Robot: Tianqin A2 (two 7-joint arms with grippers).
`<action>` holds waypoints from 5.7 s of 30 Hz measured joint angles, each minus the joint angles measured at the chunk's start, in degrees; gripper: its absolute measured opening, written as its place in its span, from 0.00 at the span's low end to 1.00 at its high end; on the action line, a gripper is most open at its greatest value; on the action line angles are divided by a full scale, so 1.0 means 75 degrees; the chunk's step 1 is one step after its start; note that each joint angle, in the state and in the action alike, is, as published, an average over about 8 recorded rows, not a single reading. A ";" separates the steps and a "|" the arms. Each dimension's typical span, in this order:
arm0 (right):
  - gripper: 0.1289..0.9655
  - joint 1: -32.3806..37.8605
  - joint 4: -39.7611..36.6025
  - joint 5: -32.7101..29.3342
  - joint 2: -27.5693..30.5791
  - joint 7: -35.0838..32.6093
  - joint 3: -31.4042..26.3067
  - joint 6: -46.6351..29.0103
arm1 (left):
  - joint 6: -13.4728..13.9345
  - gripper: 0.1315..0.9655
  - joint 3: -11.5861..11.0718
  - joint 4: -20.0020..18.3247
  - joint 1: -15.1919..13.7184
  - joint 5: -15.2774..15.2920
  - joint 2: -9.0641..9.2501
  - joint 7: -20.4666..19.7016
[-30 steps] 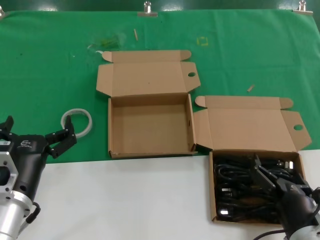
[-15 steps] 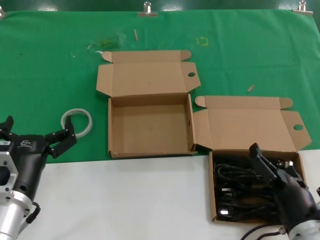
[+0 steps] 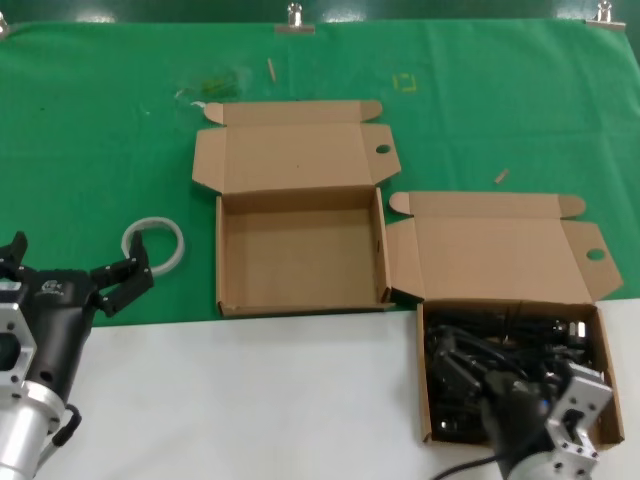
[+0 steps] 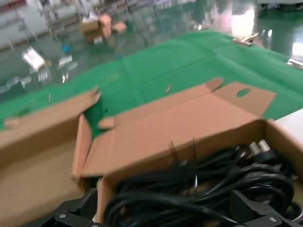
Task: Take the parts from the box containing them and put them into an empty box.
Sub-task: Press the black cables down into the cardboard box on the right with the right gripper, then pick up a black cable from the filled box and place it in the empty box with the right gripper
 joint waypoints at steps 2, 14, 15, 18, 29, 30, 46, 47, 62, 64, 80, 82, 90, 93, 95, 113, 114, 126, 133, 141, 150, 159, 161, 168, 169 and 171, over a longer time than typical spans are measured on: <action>1.00 0.0044 0.0202 0.0249 0.0000 -0.0504 -0.0324 0.0551 | 0.0000 1.00 0.0000 0.0000 0.0000 0.0000 0.0000 0.0000; 1.00 0.0285 0.1260 0.1491 0.0000 -0.3213 -0.0949 0.2393 | 0.0000 1.00 0.0000 0.0000 0.0000 0.0000 0.0000 0.0000; 1.00 0.0289 0.1300 0.1548 0.0000 -0.3317 -0.0930 0.2426 | 0.0000 1.00 0.0000 0.0000 0.0000 0.0000 0.0000 0.0000; 1.00 0.0279 0.1394 0.1682 0.0000 -0.3552 -0.0855 0.2495 | 0.0000 1.00 0.0000 0.0000 0.0000 0.0000 0.0000 0.0000; 1.00 -0.0042 0.1802 0.2175 0.0000 -0.4227 -0.0502 0.2987 | 0.0000 1.00 0.0000 0.0000 0.0000 0.0000 0.0000 0.0000; 1.00 -0.0064 0.1833 0.2208 0.0000 -0.4283 -0.0483 0.3031 | 0.0000 1.00 0.0000 0.0000 0.0000 0.0000 0.0000 0.0000; 1.00 -0.0379 0.2499 0.2804 0.0000 -0.5948 -0.0121 0.3914 | 0.0000 1.00 0.0000 0.0000 0.0000 0.0000 0.0000 0.0000; 1.00 -0.0415 0.2508 0.2839 0.0000 -0.6018 -0.0074 0.3928 | 0.0000 1.00 0.0000 0.0000 0.0000 0.0000 0.0000 0.0000; 1.00 -0.0358 0.2270 0.3016 0.0000 -0.6755 0.0424 0.3523 | 0.0000 1.00 0.0000 0.0000 0.0000 0.0000 0.0000 0.0000; 1.00 -0.0313 0.2220 0.3020 0.0000 -0.6976 0.0479 0.3516 | 0.0000 1.00 0.0000 0.0000 0.0000 0.0000 0.0000 0.0000; 1.00 0.0150 0.1824 0.3026 0.0000 -0.9313 0.0672 0.3900 | 0.0000 1.00 0.0000 0.0000 0.0000 0.0000 0.0000 0.0000; 1.00 0.0253 0.1777 0.3026 0.0000 -0.9550 0.0645 0.3941 | 0.0000 1.00 0.0000 0.0000 0.0000 0.0000 0.0000 0.0000; 1.00 0.0652 0.1479 0.3026 0.0000 -1.0059 0.0536 0.3935 | 0.0000 1.00 0.0000 0.0000 0.0000 0.0000 0.0000 0.0000; 1.00 0.0789 0.1283 0.3026 0.0000 -1.0126 0.0517 0.3831 | 0.0000 1.00 0.0000 0.0000 0.0000 0.0000 0.0000 0.0000; 1.00 0.0875 0.1139 0.3026 0.0000 -1.0149 0.0511 0.3740 | 0.0000 1.00 0.0000 0.0000 0.0000 0.0000 0.0000 0.0000; 0.97 0.1377 0.0248 0.3026 0.0000 -0.9944 0.0333 0.3109 | 0.0000 1.00 0.0000 0.0000 0.0000 0.0000 0.0000 0.0000; 0.97 0.1389 0.0229 0.3026 0.0000 -0.9931 0.0326 0.3093 | 0.0000 1.00 0.0000 0.0000 0.0000 0.0000 0.0000 0.0000; 0.86 0.1334 0.0189 0.3026 0.0000 -0.9776 0.0298 0.2979 | 0.0000 1.00 0.0000 0.0000 0.0000 0.0000 0.0000 0.0000; 0.72 0.1242 0.0256 0.3026 0.0000 -0.9699 0.0324 0.2953 | 0.0000 1.00 0.0000 0.0000 0.0000 0.0000 0.0000 0.0000; 0.52 0.1135 0.0367 0.3026 0.0000 -0.9621 0.0336 0.2945 | 0.0000 1.00 0.0000 0.0000 0.0000 0.0000 0.0000 0.0000; 0.32 0.1040 0.0599 0.3026 0.0000 -0.9621 0.0291 0.3060 | 0.0000 1.00 0.0000 0.0000 0.0000 0.0001 0.0000 0.0000; 0.18 0.0916 0.1181 0.3026 0.0000 -0.9869 0.0225 0.3471 | 0.0000 1.00 0.0000 0.0000 0.0000 0.0002 0.0000 -0.0002; 0.14 0.0862 0.1360 0.3026 0.0000 -0.9930 0.0202 0.3593 | 0.0000 1.00 0.0000 0.0000 0.0000 0.0002 0.0000 -0.0002; 0.12 0.0624 0.1973 0.3026 0.0000 -1.0097 0.0138 0.3983 | 0.0000 1.00 0.0000 0.0000 0.0000 0.0002 0.0000 -0.0002; 0.12 0.0594 0.2063 0.3026 0.0000 -1.0118 0.0129 0.4039 | 0.0000 1.00 0.0000 0.0000 0.0000 0.0002 0.0000 -0.0002; 0.12 0.0549 0.2245 0.3026 0.0000 -1.0163 0.0104 0.4157 | 0.0000 1.00 0.0000 0.0000 0.0000 0.0002 0.0000 -0.0002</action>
